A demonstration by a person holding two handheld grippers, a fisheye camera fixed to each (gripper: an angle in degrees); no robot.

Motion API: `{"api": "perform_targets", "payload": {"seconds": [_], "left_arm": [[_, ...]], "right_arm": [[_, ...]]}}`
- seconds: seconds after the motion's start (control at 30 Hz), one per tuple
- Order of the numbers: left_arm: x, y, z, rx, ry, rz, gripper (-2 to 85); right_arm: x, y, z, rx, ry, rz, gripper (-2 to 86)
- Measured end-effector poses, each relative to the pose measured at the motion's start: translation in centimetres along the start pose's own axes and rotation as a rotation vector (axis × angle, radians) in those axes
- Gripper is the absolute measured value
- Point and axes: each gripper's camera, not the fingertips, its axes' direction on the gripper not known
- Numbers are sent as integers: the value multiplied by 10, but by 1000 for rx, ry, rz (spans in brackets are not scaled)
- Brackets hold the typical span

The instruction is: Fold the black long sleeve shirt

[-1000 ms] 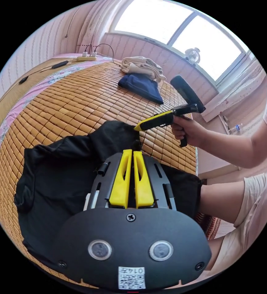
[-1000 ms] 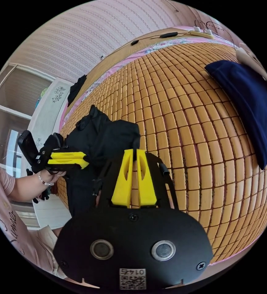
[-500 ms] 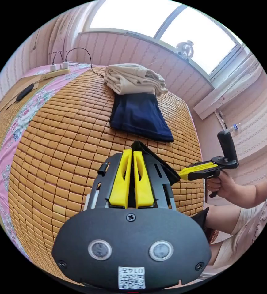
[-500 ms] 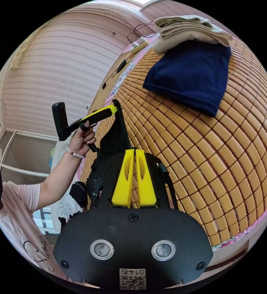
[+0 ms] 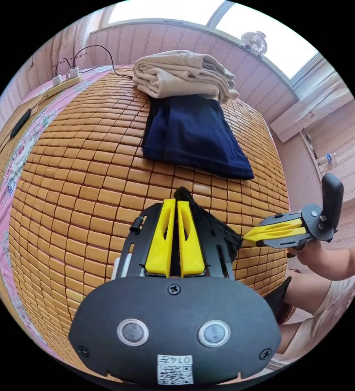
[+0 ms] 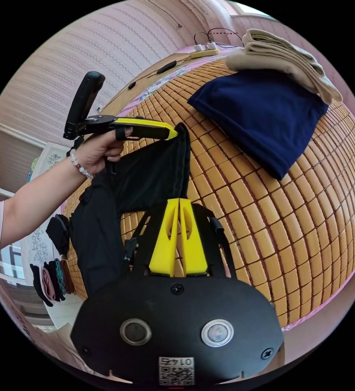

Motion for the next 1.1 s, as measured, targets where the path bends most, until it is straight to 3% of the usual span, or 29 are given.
{"api": "perform_targets", "payload": {"seconds": [0.2,0.33,0.43,0.57,0.77,0.9,1.1], "left_arm": [[3,29,-4,0,-46,-84,53],[7,58,-34,58,-38,-91,62],[10,103,-73,125,-66,-108,61],[19,223,-140,252,-128,-183,52],[39,456,-195,207,-292,-604,40],[71,612,-221,244,-330,-1006,38],[112,746,-230,396,-342,-1308,35]], "right_arm": [[-25,-4,-5,-26,99,6,-2],[-73,-25,-4,27,55,-77,-2],[-105,-40,26,-105,211,-128,-3],[-135,-44,29,-110,318,-171,-2],[-186,-60,33,-158,454,-212,2],[-286,-60,39,-164,565,-518,19],[-493,-37,108,-275,155,-966,68]]}}
